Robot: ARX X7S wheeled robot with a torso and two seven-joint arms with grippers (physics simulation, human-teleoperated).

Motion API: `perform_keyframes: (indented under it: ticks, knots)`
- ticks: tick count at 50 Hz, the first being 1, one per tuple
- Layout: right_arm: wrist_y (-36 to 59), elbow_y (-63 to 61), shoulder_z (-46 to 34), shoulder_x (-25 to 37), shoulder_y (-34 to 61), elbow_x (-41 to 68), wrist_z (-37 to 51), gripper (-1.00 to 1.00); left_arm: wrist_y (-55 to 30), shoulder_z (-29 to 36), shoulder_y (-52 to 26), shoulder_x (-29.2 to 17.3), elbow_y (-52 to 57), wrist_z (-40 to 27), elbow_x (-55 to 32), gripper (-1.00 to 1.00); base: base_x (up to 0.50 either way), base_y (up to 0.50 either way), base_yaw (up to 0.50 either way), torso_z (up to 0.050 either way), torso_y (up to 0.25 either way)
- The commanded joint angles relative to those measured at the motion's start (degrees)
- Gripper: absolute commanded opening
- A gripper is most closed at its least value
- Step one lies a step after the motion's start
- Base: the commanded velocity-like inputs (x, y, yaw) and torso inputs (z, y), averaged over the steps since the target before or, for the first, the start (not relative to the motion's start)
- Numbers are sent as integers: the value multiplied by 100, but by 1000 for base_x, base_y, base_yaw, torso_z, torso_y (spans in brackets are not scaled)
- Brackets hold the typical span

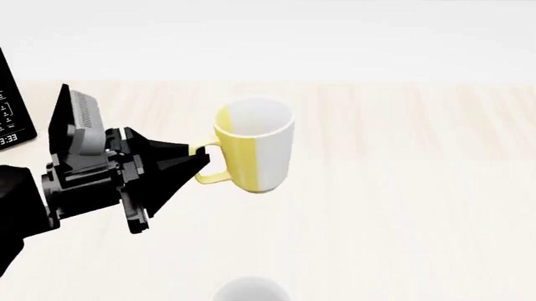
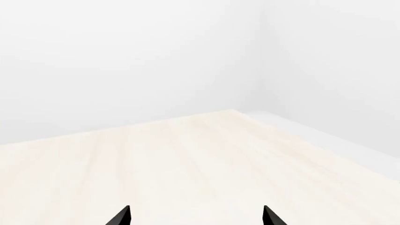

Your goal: Put the yellow and white mug to the front of the white mug.

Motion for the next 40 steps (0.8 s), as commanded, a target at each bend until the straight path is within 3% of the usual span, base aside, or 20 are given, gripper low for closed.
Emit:
perform_keyframes:
  ticks: [1,40]
  knots:
    - [-27,-14,-7,25,-30,18,24,100,-193,107,-46,93,421,-6,-95,-100,0,0,0,0,0]
    - [-83,2,-95,89,-39,60,81,100,1063,279,220,294,-1044,240,375,-100,0,0,0,0,0]
